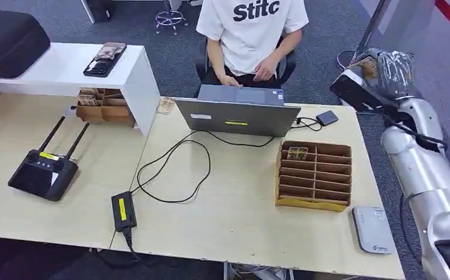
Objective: Pass the card to the sensor for recognition and then transmit it.
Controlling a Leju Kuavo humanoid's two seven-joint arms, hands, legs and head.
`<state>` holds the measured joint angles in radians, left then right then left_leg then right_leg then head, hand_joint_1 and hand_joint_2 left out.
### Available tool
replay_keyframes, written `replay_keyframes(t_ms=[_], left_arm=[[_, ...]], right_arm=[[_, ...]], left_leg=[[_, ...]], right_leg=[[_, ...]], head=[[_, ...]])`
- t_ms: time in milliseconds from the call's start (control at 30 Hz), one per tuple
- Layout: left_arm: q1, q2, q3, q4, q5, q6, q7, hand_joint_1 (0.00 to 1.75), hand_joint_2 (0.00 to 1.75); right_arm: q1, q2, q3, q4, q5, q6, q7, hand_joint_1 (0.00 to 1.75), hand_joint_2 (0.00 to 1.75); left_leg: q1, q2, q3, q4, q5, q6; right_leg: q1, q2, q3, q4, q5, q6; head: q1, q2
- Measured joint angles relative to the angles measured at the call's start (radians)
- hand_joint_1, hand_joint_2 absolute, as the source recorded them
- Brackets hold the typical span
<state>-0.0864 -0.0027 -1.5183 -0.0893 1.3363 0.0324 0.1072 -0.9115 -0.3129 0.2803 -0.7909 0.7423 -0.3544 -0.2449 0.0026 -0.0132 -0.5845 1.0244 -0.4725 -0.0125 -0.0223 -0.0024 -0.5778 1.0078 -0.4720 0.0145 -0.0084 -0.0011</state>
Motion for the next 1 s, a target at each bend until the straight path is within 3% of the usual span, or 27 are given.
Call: replay_keyframes(t_ms=[233, 400, 700, 1000], left_arm=[[0.009, -0.007, 0.0, 0.0, 0.033, 0.016, -0.006, 0.0, 1.75], [0.015, -0.012, 0.0, 0.0, 0.054, 0.028, -0.015, 0.0, 1.75], [0.035, -0.036, 0.0, 0.0, 0.079, 0.037, -0.03, 0.0, 1.75], [0.038, -0.045, 0.0, 0.0, 0.088, 0.048, -0.039, 0.0, 1.75]], right_arm=[[0.309, -0.098, -0.198, -0.205, -0.097, -0.031, -0.077, 1.75, 1.75], [0.537, -0.125, -0.374, -0.347, -0.157, -0.035, -0.119, 1.75, 1.75], [0.864, -0.103, -0.641, -0.553, -0.197, 0.013, -0.158, 1.75, 1.75], [1.004, 0.0, -0.806, -0.612, -0.156, 0.148, -0.201, 1.75, 1.75]], left_leg=[[0.0, -0.002, -0.002, 0.0, -0.002, 0.003], [0.0, -0.004, -0.002, 0.0, -0.003, 0.003], [0.0, -0.004, -0.003, 0.0, -0.004, 0.004], [0.0, -0.001, -0.002, 0.0, -0.005, 0.003]], right_leg=[[-0.001, -0.002, 0.0, -0.001, -0.001, 0.002], [-0.001, -0.005, 0.0, -0.001, -0.002, 0.003], [-0.001, -0.005, -0.001, -0.001, -0.004, 0.002], [0.0, -0.003, 0.0, -0.001, -0.004, 0.002]], head=[[0.0, 0.0], [0.0, 0.0], [0.0, 0.0], [0.0, 0.0]])
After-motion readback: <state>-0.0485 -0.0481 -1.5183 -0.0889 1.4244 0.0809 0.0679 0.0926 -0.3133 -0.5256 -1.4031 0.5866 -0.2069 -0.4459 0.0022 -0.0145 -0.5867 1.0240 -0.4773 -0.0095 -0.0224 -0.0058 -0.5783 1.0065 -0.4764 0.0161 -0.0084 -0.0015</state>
